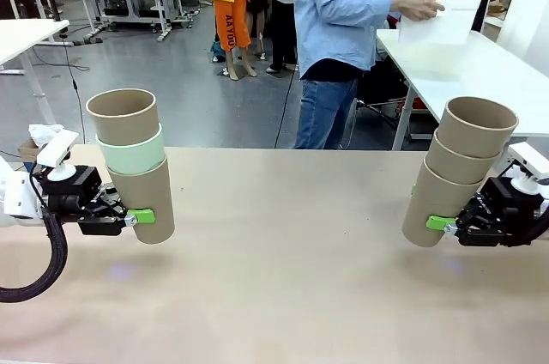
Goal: Stack the cups and store them in the basket.
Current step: Place the stack of Reusable plastic cups into the Pantry Basket.
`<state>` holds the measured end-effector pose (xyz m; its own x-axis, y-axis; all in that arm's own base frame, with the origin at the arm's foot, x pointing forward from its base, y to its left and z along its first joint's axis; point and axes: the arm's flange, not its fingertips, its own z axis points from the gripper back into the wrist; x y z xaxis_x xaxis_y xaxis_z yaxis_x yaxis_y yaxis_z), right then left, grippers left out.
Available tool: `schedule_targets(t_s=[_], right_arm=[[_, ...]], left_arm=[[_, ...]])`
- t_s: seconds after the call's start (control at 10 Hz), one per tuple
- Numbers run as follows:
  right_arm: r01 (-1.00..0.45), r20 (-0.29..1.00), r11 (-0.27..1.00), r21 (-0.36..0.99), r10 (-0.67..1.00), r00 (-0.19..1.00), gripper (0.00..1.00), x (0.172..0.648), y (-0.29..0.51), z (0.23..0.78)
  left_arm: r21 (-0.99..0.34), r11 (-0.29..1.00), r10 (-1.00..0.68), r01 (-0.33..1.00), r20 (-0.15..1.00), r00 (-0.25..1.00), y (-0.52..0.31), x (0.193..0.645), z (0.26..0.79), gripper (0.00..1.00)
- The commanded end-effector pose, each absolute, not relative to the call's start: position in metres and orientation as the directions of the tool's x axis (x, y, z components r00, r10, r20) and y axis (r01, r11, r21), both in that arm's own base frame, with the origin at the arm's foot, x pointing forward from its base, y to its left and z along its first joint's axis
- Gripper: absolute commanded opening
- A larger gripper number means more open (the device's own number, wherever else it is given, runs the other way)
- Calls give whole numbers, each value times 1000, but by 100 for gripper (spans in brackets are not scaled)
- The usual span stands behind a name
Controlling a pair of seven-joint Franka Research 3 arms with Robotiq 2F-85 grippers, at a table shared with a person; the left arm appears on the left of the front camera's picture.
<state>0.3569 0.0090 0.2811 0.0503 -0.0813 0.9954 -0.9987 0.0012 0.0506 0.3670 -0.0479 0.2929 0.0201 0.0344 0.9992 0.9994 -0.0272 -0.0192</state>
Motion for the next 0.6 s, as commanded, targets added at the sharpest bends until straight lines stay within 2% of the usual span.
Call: schedule_targets(t_s=[0.0, 0.5], right_arm=[[-999, 995, 14, 40, -93, 38, 84, 359, 9, 285], [-999, 995, 14, 40, -93, 38, 84, 359, 9, 285]], left_arm=[[-15, -31, 38, 999, 999, 16, -49, 367, 297, 86], [-15, -31, 38, 999, 999, 16, -49, 367, 297, 86]])
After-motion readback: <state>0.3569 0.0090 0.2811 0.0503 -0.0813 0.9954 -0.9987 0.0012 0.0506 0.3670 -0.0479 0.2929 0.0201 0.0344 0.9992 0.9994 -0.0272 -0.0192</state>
